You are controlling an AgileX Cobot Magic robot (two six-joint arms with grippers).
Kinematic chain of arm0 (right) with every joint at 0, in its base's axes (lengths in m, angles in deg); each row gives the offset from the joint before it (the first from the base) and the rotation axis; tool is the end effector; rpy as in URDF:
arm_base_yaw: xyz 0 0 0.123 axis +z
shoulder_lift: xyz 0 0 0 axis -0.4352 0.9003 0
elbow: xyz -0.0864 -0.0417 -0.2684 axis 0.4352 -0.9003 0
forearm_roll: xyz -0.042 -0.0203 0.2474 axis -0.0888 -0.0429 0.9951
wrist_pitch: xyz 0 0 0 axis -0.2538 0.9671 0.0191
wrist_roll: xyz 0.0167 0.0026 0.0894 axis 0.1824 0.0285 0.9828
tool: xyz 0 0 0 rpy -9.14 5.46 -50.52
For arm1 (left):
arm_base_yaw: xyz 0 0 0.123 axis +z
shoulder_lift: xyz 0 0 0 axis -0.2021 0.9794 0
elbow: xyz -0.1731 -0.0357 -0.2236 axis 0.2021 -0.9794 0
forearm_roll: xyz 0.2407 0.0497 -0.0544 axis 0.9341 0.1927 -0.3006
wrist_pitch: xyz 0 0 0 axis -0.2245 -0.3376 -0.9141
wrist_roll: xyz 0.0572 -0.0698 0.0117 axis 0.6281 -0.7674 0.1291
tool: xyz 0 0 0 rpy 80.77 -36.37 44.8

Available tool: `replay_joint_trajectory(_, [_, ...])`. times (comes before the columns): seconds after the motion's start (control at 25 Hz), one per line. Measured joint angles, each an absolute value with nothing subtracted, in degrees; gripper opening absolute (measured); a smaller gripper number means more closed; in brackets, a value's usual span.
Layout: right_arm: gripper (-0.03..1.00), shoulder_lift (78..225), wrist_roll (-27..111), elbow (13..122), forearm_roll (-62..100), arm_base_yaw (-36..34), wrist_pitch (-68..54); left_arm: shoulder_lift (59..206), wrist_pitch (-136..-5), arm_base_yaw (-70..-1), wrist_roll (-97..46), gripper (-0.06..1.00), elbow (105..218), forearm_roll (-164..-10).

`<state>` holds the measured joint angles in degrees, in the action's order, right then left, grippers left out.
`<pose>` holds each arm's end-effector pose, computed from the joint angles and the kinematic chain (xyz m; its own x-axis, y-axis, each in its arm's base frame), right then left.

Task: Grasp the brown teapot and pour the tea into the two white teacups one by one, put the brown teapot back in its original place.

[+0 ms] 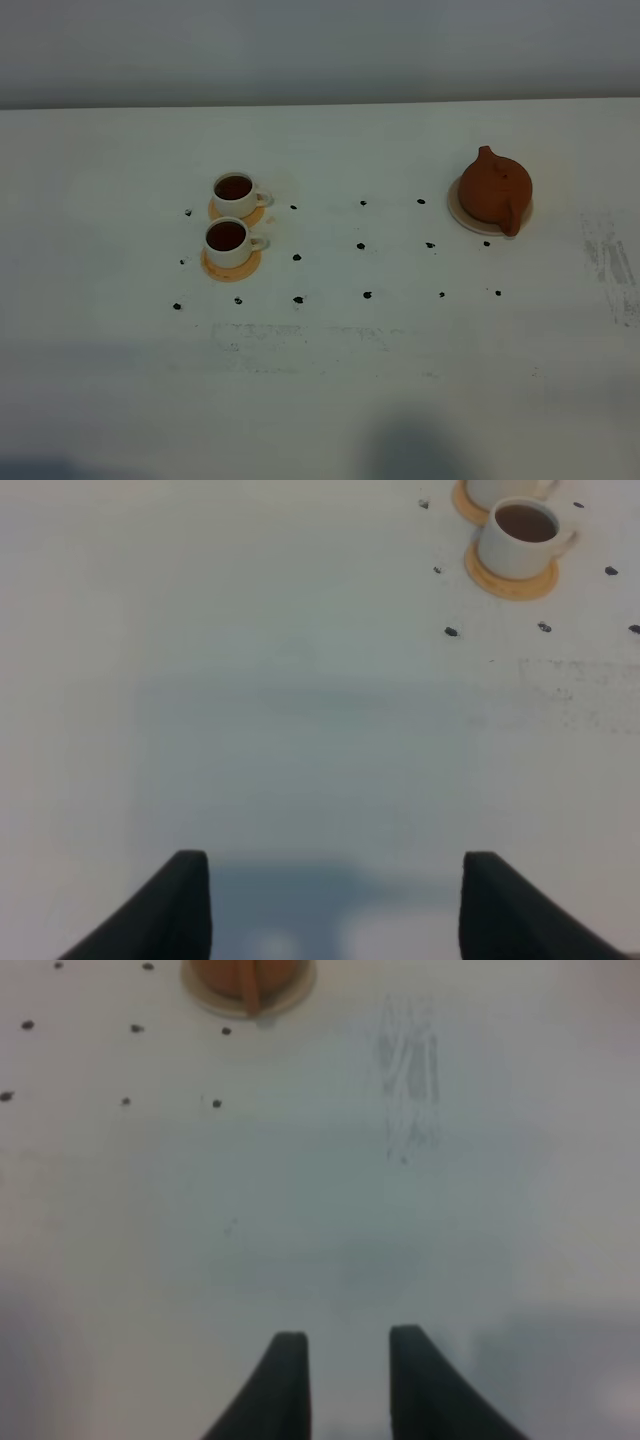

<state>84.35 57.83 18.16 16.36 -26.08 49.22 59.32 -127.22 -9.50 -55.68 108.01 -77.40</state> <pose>0.0045 0.0075 0.2815 -0.5775 -0.0819 -0.8123 -0.1116 0.9935 -0.0209 -0.0002 -0.0055 0.2648 -0.4919 0.0147 -0.8705 0.0314 0.9995 -0.0008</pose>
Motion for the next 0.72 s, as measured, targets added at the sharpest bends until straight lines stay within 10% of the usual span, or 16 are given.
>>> replay_joint_trajectory(0.72, [0.22,78.26,57.89,18.16,16.41,-26.08,49.36,59.32,-127.22,-9.5,-55.68,0.52,108.01,-77.4])
